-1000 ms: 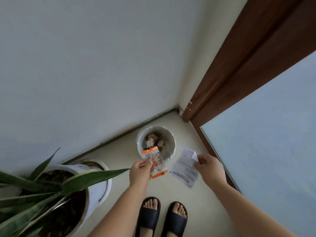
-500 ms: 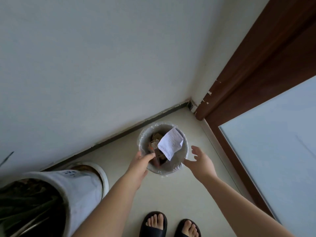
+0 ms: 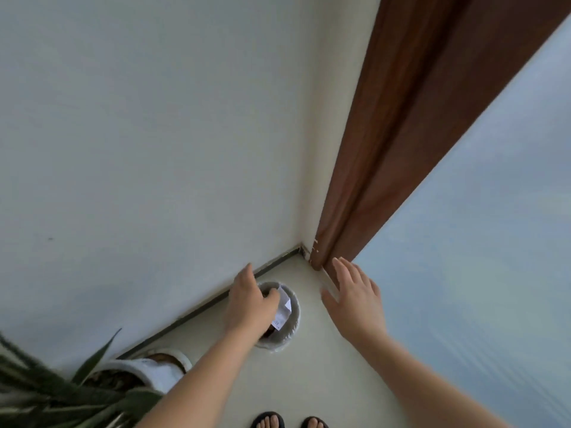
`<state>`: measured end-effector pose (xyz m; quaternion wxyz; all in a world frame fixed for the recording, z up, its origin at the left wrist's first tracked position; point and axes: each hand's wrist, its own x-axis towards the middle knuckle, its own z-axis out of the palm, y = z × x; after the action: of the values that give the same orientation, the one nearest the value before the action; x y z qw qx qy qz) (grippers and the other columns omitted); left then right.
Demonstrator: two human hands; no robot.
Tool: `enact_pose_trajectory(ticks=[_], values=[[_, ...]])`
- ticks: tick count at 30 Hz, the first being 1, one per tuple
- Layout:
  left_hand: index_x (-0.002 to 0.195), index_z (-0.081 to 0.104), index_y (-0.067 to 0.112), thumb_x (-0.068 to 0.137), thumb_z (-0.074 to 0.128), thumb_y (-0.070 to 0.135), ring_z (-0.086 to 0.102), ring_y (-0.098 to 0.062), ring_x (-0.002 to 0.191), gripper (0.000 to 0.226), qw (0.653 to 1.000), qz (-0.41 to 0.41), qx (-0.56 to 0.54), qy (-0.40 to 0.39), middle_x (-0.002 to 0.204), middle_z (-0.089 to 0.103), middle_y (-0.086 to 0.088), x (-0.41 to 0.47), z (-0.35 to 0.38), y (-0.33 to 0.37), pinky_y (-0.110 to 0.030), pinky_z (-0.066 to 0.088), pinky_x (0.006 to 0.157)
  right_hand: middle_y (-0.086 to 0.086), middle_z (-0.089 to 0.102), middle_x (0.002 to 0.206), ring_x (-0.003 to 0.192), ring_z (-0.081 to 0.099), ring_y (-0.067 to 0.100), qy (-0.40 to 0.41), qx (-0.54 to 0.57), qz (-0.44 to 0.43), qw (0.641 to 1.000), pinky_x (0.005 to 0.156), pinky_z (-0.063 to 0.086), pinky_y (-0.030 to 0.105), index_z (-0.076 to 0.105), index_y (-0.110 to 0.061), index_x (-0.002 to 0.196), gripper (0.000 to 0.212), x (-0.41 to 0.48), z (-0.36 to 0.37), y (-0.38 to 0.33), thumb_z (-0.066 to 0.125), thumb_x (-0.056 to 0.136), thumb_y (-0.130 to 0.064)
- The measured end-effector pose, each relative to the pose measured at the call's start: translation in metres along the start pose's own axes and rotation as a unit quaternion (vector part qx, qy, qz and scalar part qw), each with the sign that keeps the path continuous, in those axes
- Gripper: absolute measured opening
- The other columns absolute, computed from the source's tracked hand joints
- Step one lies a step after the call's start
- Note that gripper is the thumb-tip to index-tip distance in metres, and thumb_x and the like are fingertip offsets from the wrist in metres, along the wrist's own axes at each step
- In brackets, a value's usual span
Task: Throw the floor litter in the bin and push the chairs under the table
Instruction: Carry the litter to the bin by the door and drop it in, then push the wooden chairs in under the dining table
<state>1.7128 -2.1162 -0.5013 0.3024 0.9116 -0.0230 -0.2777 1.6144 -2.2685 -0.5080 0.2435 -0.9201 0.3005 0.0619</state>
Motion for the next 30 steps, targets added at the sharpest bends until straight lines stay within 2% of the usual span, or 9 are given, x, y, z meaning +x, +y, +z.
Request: enact_pose_trajectory(ticks=[3,6,9,13,16,19,24,28,30], values=[[0.148,0.020,0.011,0.089,0.054,0.027,0.022,-0.023,0.142,0.070,0.989,0.111,0.082,0.053,0.155,0.027,-0.007,-0.029,-0.037,0.052,-0.036,0.025,0.112,-0.002,0.025,0.158,0.147,0.013,0.017,0.065,-0.020,-0.032,0.997,0.117,0.013,0.036,0.026,-0.020,0.149,0.063,-0.016,-0.067,-0.015,0.042,0.095,-0.046],[0.146,0.027,0.005,0.086,0.058,0.026,0.022,-0.030,0.143,0.071,0.953,0.227,0.160,0.117,0.153,0.032,-0.013,-0.059,-0.069,0.091,-0.039,0.024,0.113,-0.002,0.027,0.158,0.147,0.012,0.018,0.126,-0.038,-0.040,0.991,0.118,0.006,0.034,0.028,-0.019,0.149,0.069,-0.036,-0.125,-0.028,0.028,0.091,-0.055],[0.146,0.027,0.003,0.086,0.060,0.027,0.022,-0.030,0.144,0.073,0.933,0.284,0.173,0.134,0.153,0.031,-0.014,-0.090,-0.097,0.120,-0.039,0.023,0.114,-0.002,0.024,0.159,0.148,0.008,0.017,0.170,-0.056,-0.037,0.983,0.115,-0.003,0.032,0.026,-0.019,0.150,0.074,-0.064,-0.176,-0.039,0.018,0.087,-0.058],[0.145,0.029,0.001,0.084,0.062,0.025,0.027,-0.031,0.142,0.073,0.910,0.345,0.193,0.129,0.152,0.033,-0.016,-0.120,-0.126,0.139,-0.039,0.023,0.114,-0.001,0.026,0.157,0.147,0.008,0.015,0.220,-0.066,0.002,0.973,0.116,-0.004,0.032,0.027,-0.019,0.149,0.068,-0.117,-0.221,-0.045,0.027,0.093,-0.057],[0.143,0.035,0.000,0.081,0.062,0.025,0.035,-0.033,0.138,0.072,0.877,0.408,0.225,0.115,0.149,0.039,-0.018,-0.132,-0.140,0.150,-0.042,0.029,0.111,0.000,0.028,0.156,0.145,0.011,0.017,0.252,-0.084,0.053,0.963,0.116,-0.007,0.029,0.029,-0.018,0.148,0.068,-0.161,-0.241,-0.046,0.028,0.093,-0.057],[0.137,0.043,-0.002,0.074,0.057,0.028,0.043,-0.036,0.132,0.071,0.843,0.470,0.235,0.110,0.143,0.046,-0.021,-0.151,-0.145,0.170,-0.046,0.038,0.106,-0.001,0.019,0.159,0.147,0.004,0.015,0.302,-0.078,0.102,0.944,0.117,-0.008,0.028,0.023,-0.019,0.150,0.072,-0.203,-0.254,-0.047,0.021,0.091,-0.060],[0.140,0.037,-0.003,0.076,0.054,0.031,0.036,-0.035,0.136,0.074,0.787,0.573,0.219,0.067,0.147,0.040,-0.021,-0.206,-0.135,0.196,-0.046,0.032,0.110,-0.001,0.018,0.160,0.148,0.003,0.014,0.383,-0.052,0.206,0.899,0.118,-0.001,0.032,0.021,-0.020,0.151,0.075,-0.284,-0.254,-0.053,0.019,0.089,-0.063],[0.144,0.028,0.001,0.084,0.059,0.029,0.025,-0.031,0.142,0.073,0.740,0.644,0.194,-0.023,0.153,0.030,-0.018,-0.267,-0.114,0.204,-0.042,0.023,0.115,0.002,0.025,0.158,0.147,0.012,0.019,0.433,-0.032,0.297,0.851,0.120,0.012,0.042,0.023,-0.017,0.150,0.074,-0.362,-0.245,-0.057,0.027,0.091,-0.062],[0.145,0.026,0.002,0.085,0.061,0.029,0.024,-0.031,0.143,0.075,0.705,0.683,0.181,-0.060,0.154,0.028,-0.017,-0.301,-0.101,0.204,-0.042,0.022,0.115,0.001,0.022,0.159,0.147,0.012,0.019,0.445,-0.040,0.346,0.825,0.120,0.010,0.039,0.018,-0.018,0.151,0.077,-0.407,-0.240,-0.059,0.027,0.091,-0.064]])
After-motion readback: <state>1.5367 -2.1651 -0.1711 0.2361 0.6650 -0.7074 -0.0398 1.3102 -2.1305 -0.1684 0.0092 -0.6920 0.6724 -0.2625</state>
